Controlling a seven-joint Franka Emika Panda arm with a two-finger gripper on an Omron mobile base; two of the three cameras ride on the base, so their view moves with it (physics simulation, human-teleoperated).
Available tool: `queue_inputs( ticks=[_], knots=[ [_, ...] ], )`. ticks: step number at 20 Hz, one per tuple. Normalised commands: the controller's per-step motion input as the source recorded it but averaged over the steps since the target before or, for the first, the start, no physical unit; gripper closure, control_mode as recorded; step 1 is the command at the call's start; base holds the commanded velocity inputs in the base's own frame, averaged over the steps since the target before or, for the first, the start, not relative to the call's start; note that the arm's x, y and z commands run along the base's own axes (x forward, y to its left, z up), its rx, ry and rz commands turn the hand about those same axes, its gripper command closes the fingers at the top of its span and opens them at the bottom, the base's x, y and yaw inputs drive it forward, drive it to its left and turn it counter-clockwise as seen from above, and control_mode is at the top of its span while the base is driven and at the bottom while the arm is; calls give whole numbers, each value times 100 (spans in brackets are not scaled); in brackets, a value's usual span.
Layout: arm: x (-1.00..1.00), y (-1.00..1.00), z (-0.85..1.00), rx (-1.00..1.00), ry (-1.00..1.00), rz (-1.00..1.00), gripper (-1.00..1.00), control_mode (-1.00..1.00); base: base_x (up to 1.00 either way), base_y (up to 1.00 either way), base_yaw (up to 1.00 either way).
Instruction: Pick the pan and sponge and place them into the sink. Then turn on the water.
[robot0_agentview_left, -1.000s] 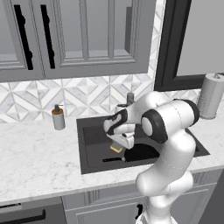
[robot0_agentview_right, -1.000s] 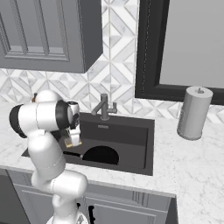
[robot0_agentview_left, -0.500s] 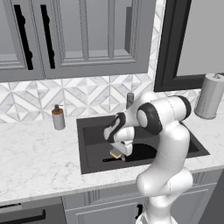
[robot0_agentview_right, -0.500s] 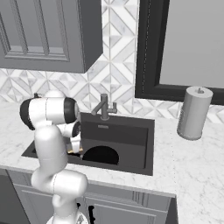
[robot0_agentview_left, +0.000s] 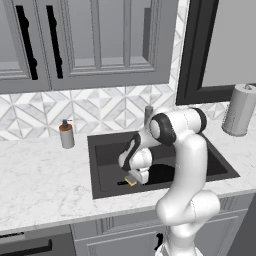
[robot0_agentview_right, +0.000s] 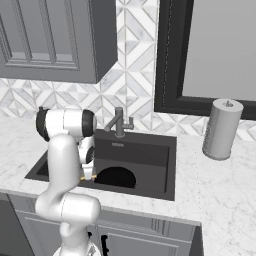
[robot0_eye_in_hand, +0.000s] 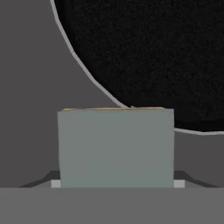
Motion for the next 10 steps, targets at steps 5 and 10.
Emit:
queue_inputs(
  ticks=[5, 10],
  knots=[
    [19, 0, -33, -2, 0, -9, 100, -100, 0, 0, 0],
    [0, 0, -2, 0, 3, -2, 100, -100, 0, 0, 0]
  ],
)
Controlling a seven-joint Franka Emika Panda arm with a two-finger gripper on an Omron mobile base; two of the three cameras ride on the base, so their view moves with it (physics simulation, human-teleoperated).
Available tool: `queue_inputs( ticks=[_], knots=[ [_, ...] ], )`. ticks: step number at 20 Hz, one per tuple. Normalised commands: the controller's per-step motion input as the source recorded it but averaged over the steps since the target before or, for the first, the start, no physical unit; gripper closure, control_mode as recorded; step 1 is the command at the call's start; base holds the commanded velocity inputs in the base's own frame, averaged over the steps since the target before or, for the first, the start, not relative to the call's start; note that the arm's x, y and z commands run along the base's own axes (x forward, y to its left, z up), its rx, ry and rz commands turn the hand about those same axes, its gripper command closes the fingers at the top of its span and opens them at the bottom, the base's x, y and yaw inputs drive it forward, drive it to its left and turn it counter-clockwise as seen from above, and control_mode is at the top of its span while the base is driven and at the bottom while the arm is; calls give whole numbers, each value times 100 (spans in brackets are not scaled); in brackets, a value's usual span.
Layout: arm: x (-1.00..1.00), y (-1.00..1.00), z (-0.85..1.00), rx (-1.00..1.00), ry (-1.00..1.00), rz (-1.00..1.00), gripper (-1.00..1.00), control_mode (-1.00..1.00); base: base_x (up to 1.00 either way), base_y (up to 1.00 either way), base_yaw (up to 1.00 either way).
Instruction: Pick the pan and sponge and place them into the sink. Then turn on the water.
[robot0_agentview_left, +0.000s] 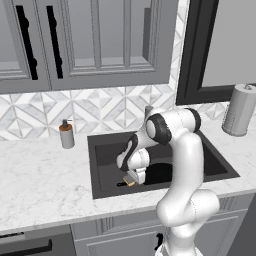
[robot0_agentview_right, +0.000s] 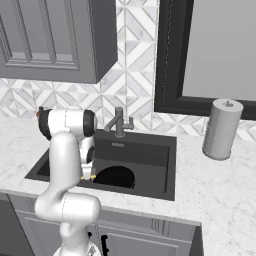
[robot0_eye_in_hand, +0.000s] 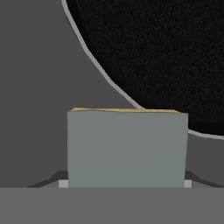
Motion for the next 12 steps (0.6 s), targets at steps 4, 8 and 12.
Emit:
queue_inputs(
  ticks=[4, 8, 12],
  knots=[
    [0, 0, 0, 0, 2, 0, -100, -100, 0, 0, 0],
    [1, 0, 1, 0, 0, 0, -100, -100, 0, 0, 0],
    [0, -4, 26, 0, 0, 1, -100, -100, 0, 0, 0]
  ],
)
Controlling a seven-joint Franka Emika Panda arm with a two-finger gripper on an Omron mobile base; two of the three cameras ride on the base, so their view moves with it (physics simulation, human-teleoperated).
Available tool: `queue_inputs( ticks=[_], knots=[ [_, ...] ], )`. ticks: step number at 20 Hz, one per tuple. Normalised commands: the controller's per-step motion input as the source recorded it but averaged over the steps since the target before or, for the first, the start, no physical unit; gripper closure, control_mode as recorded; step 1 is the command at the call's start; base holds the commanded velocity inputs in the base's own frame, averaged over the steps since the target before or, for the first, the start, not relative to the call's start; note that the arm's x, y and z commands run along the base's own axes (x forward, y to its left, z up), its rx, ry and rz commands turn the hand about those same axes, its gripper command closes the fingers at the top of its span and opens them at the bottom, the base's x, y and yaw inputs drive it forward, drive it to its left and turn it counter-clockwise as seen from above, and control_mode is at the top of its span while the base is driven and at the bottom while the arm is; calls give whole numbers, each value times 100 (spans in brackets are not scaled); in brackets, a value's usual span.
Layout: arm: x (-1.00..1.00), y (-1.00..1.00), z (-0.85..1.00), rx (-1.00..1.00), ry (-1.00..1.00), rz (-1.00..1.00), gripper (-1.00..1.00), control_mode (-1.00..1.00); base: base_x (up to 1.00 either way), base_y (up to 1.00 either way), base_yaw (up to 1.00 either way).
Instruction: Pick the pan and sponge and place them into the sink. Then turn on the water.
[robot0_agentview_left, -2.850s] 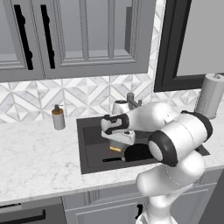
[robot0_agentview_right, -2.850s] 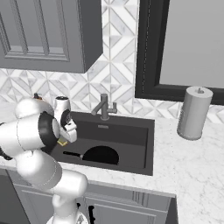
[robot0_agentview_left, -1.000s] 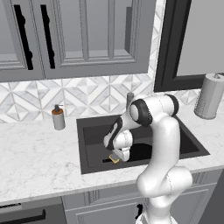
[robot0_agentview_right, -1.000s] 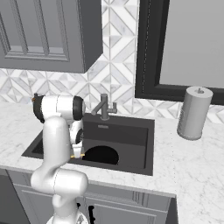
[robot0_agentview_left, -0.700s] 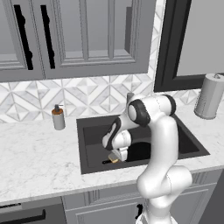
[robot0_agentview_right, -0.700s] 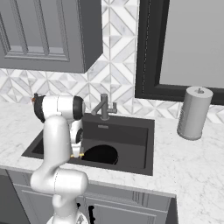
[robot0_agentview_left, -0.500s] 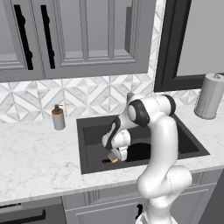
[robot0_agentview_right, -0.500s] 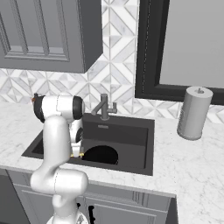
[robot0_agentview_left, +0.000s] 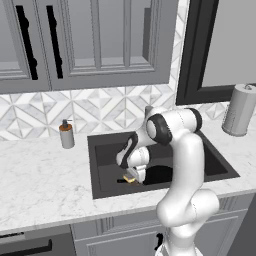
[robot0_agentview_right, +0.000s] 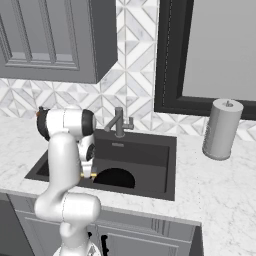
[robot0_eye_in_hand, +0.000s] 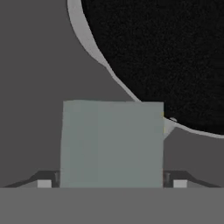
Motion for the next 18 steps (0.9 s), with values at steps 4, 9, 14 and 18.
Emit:
queue_inputs(
  ticks=[4, 9, 14, 18],
  knots=[
    [-4, -6, 68, 4, -2, 2, -100, -100, 0, 0, 0],
    [-21, -2, 96, 1, -5, 2, -100, -100, 0, 0, 0],
    [-39, -18, 100, 0, -4, 10, -100, -100, 0, 0, 0],
    [-31, -45, 87, 0, 0, 11, -100, -100, 0, 0, 0]
  ],
)
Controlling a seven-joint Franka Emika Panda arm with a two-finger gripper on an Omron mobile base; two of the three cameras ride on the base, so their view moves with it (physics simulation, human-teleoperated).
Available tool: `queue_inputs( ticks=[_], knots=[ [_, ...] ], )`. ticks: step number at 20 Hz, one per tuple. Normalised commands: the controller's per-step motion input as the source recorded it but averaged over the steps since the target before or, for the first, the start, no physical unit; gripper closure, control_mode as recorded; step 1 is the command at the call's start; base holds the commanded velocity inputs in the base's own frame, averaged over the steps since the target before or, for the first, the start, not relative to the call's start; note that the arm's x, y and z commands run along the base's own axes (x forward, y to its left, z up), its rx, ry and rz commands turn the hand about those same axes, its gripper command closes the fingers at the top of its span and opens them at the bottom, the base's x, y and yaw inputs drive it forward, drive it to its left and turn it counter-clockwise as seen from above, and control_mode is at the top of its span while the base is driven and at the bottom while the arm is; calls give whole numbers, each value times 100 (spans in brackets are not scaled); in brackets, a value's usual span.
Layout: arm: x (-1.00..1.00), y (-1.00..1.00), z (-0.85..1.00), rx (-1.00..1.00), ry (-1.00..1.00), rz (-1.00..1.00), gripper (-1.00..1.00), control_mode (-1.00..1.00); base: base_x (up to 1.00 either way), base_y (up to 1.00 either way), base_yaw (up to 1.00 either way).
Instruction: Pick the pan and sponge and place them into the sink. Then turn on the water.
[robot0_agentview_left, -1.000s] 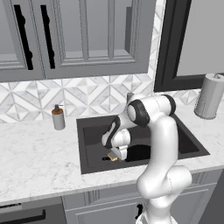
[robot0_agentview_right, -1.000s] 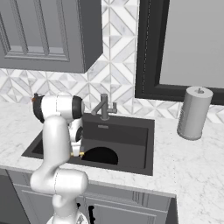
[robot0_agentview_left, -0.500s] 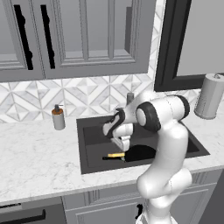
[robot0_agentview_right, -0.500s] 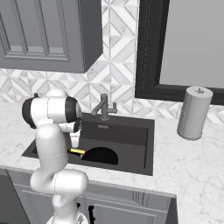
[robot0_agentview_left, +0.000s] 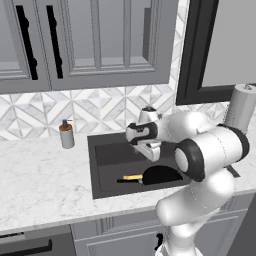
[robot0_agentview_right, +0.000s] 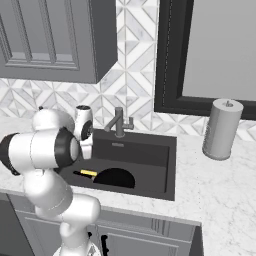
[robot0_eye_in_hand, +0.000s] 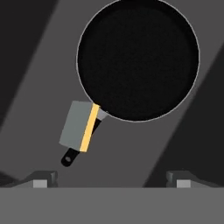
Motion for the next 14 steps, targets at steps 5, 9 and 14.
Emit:
queue_inputs(
  ticks=[5, 9, 14],
  knots=[
    [-36, -41, 45, 0, 0, 18, -100, -100, 0, 0, 0],
    [-1, 0, 0, 0, 0, 1, -100, -100, 0, 0, 0],
    [-1, -1, 2, 0, 0, 4, -100, -100, 0, 0, 0]
  ],
)
